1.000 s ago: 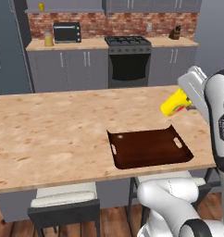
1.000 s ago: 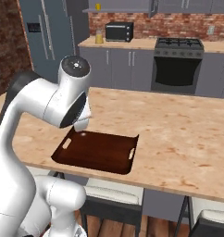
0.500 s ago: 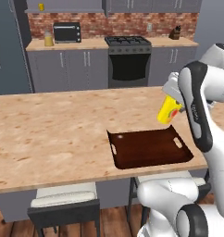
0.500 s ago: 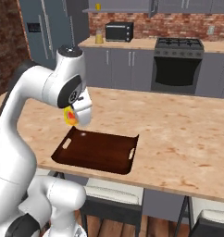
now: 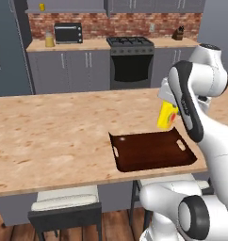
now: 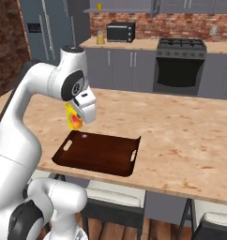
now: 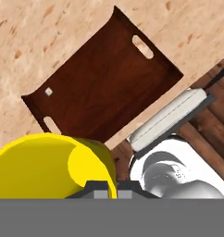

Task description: There is a tray on the dining counter. Grab the cup, mug, and pitcher and place them on the tray. The pitcher may be placed next to the tray if it cannot fit the tray.

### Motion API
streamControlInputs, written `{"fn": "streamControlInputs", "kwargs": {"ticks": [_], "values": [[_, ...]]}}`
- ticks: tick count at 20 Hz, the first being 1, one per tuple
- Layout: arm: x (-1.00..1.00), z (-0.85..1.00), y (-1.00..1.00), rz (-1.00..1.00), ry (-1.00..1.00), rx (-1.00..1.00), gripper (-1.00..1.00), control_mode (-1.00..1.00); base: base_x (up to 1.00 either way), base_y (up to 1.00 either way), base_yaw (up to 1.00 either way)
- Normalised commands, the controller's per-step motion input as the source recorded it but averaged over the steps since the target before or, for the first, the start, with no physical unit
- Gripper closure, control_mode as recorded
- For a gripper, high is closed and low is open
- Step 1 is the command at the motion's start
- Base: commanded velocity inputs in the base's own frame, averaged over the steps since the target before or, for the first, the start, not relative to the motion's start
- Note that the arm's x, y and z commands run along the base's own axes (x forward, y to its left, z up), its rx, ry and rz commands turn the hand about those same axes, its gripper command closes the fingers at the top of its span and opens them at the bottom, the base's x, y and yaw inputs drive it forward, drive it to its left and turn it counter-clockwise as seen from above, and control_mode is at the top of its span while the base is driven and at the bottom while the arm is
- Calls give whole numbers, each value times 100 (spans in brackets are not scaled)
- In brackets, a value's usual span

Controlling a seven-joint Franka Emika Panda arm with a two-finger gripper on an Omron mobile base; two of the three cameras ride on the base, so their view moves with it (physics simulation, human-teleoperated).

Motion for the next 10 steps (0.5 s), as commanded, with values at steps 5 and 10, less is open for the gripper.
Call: {"fn": "streamControlInputs", "kwargs": {"ticks": [5, 10], "values": [[9, -20, 1, 11, 0, 0, 100, -100, 0, 0, 0], [10, -3, 7, 10, 2, -1, 100, -100, 0, 0, 0]]}}
